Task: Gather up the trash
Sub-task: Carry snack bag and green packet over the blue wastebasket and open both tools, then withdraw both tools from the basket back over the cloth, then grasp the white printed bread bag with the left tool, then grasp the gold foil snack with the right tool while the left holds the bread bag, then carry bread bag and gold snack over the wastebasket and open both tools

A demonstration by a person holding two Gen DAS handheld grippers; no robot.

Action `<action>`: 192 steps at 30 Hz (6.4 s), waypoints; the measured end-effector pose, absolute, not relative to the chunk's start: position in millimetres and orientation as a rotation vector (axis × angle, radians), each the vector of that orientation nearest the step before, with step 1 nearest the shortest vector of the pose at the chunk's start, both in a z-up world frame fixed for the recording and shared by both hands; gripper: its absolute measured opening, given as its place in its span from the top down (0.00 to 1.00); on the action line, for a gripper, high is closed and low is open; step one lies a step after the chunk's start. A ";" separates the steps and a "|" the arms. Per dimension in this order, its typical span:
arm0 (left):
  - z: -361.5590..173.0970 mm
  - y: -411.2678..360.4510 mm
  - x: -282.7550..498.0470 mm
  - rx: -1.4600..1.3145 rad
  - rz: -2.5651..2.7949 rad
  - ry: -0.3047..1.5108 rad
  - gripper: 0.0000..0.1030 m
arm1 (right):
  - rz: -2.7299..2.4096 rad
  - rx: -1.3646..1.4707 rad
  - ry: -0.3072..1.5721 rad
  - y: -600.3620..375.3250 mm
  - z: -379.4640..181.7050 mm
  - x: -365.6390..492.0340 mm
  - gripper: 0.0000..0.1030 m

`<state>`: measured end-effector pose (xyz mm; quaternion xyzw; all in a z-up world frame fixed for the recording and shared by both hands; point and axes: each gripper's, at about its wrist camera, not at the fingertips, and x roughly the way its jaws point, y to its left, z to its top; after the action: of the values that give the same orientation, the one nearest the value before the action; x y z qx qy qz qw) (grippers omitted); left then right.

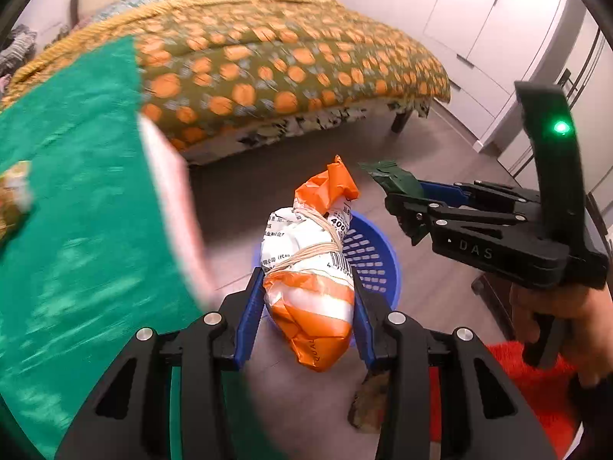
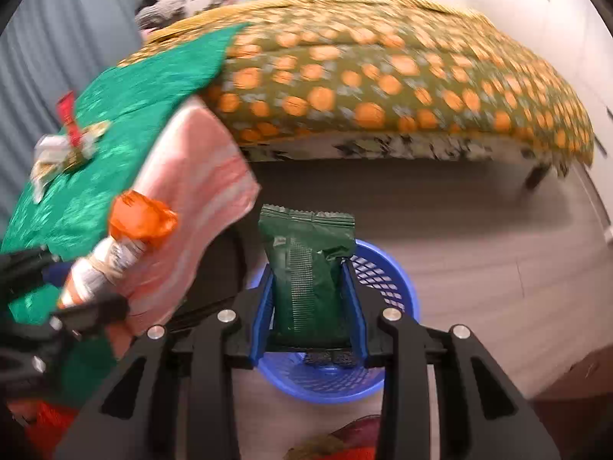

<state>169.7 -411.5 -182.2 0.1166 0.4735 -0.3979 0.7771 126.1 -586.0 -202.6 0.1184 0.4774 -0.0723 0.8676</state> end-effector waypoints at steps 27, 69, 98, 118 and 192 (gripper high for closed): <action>-195.6 -434.1 158.1 0.266 -0.887 1.008 0.35 | -0.319 0.271 0.933 -611.9 -201.7 124.0 0.20; -152.7 -78.8 353.0 0.347 -0.389 0.751 0.05 | 0.215 -0.070 0.929 -241.3 -190.8 225.6 0.14; -172.5 -20.5 242.1 0.161 -0.355 0.895 0.32 | 0.204 -0.073 0.931 -242.4 -189.9 226.0 0.15; -184.5 -17.8 255.6 0.147 -0.287 0.938 0.13 | 0.155 0.239 0.994 -282.0 -171.0 271.4 0.14; -152.8 -3.8 221.4 0.289 -0.515 0.859 0.06 | 0.254 -0.044 1.018 -240.2 -171.8 177.2 0.20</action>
<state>221.4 -3.8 -152.8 0.1382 0.4104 -0.2458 0.8672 177.2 -240.2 -171.8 -0.0211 0.4861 0.1214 0.8651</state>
